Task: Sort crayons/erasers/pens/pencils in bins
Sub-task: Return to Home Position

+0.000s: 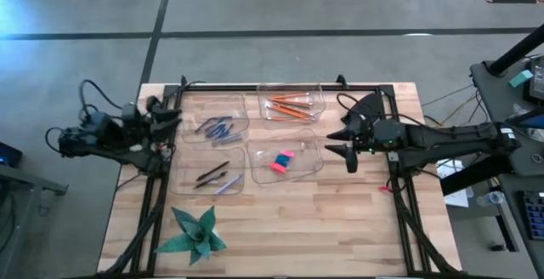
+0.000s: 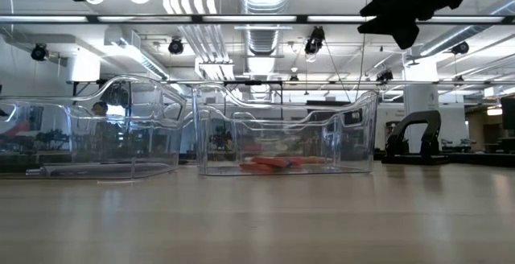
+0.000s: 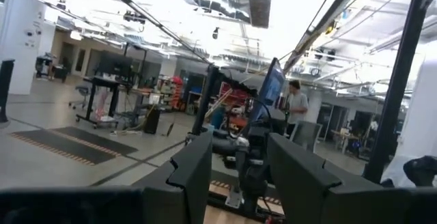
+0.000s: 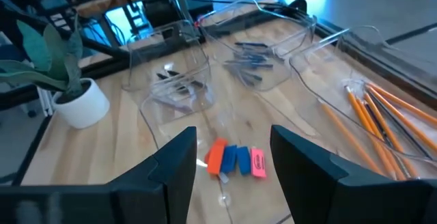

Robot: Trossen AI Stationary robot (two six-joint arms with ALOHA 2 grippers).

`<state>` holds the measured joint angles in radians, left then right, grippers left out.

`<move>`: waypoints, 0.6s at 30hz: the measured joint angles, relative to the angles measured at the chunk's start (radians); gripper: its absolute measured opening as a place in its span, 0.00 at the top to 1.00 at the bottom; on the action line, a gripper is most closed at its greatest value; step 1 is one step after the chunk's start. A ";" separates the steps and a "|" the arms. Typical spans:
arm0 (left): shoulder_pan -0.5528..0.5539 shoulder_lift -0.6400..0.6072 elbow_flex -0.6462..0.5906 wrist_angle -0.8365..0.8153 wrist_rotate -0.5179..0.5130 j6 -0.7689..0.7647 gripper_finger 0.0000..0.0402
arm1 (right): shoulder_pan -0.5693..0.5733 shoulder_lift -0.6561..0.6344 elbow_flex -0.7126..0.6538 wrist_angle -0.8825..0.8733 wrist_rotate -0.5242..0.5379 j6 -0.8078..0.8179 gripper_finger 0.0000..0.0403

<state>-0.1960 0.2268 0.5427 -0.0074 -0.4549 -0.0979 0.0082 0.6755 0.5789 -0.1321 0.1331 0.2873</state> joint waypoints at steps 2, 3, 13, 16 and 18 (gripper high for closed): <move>0.000 0.009 -0.059 0.080 0.000 -0.001 0.68 | 0.000 -0.029 -0.023 0.011 0.001 -0.001 0.56; 0.000 0.011 -0.085 0.113 0.000 0.000 0.68 | 0.000 -0.042 -0.034 0.012 0.001 -0.001 0.56; 0.000 0.013 -0.265 0.323 -0.013 0.002 0.68 | 0.000 -0.196 -0.151 0.019 0.115 0.003 0.56; 0.000 -0.005 -0.294 0.332 -0.046 0.003 0.68 | 0.000 -0.246 -0.177 0.019 0.114 0.018 0.56; 0.000 -0.020 -0.304 0.333 -0.066 0.004 0.68 | 0.000 -0.278 -0.189 0.019 0.114 0.024 0.56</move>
<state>-0.1960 0.2066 0.2388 0.3257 -0.5211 -0.0935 0.0078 0.3975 0.3896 -0.1130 0.2474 0.3109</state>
